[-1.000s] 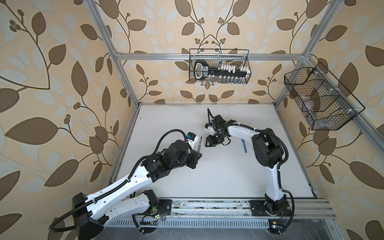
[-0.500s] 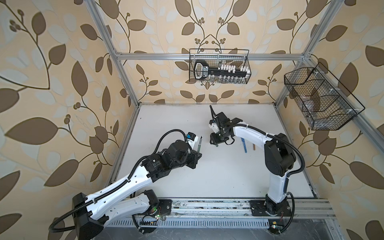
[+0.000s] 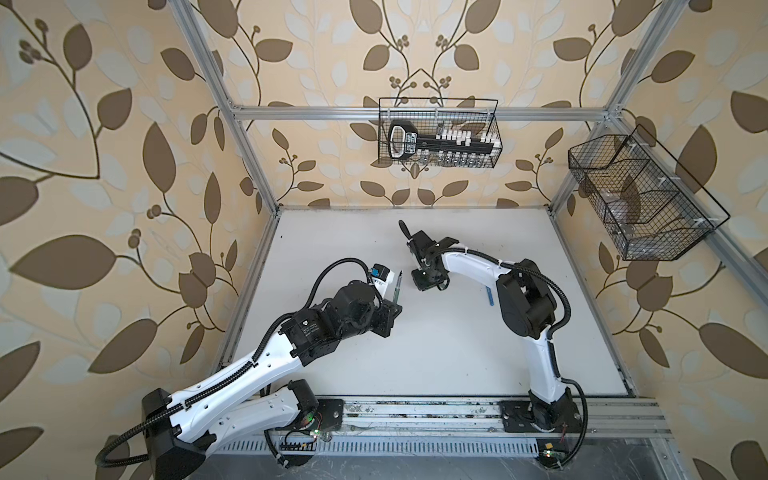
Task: Insert the pens into the pen caps
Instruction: 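Lower the right gripper over the green cap to grasp it, then align the right gripper with the green cap and close on it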
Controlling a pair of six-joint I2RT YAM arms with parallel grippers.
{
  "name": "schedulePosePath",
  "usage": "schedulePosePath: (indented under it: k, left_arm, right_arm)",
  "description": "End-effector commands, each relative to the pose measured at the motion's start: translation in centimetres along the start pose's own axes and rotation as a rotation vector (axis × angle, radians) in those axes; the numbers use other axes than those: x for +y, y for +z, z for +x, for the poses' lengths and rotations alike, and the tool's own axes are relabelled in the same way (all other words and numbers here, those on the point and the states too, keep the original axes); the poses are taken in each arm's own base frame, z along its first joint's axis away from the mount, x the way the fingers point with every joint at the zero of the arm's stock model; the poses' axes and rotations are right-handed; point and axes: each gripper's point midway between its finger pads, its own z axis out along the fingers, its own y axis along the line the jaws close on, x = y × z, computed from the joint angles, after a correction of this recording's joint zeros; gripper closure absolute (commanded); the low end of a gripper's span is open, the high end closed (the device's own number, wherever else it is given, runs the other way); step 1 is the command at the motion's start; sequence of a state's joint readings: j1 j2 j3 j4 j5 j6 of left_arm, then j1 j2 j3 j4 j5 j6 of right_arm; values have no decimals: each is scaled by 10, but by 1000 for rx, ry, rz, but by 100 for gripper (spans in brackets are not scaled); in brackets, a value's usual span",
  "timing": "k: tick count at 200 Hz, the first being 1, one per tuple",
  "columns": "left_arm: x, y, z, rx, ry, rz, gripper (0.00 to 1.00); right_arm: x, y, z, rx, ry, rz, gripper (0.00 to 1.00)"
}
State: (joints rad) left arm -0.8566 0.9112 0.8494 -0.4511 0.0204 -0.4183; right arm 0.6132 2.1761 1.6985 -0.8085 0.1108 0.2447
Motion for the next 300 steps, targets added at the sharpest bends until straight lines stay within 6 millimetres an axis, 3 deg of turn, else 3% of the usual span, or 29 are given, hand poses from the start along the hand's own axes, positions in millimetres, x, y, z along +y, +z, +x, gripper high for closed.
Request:
schedulePosePath:
  k: [1, 38, 61, 102, 150, 228, 300]
  left_arm:
    - [-6, -13, -18, -64, 23, 9, 87]
    - [-5, -14, -17, -61, 23, 7, 87]
    - [-5, -14, -17, -60, 21, 6, 87]
    - [-4, -11, -17, -56, 19, 3, 87]
    - [-6, -10, -17, -47, 25, 4, 87]
    - [-8, -9, -18, -45, 25, 12, 87]
    - [-6, -11, -17, -49, 23, 9, 87]
  right_arm:
    - [-12, -1, 1, 10, -14, 80, 69]
    - [-12, -17, -8, -45, -29, 67, 69]
    - [-23, -24, -14, -58, -63, 55, 60]
    - [-50, -17, -13, -45, -80, 27, 56]
    - [-61, -1, -7, -23, -59, -30, 56]
    - [-39, 4, 15, 7, 2, -163, 57]
    - [-50, -21, 0, -52, 38, 1, 58]
